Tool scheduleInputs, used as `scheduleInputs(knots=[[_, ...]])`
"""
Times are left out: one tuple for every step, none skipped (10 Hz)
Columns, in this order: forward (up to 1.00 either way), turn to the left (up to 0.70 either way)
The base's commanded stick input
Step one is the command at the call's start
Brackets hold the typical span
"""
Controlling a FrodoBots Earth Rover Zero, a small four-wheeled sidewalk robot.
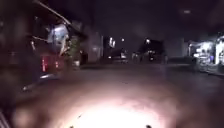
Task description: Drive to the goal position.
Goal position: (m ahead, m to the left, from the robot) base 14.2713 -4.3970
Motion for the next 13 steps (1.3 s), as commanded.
scheduleInputs(knots=[[0.70, 0.00], [0.70, 0.00], [0.70, 0.00], [0.70, 0.00], [0.70, 0.00], [0.70, 0.00], [0.70, 0.00], [0.70, 0.00], [0.70, 0.00], [0.70, 0.00], [0.70, 0.00], [0.70, 0.00], [0.70, 0.00]])
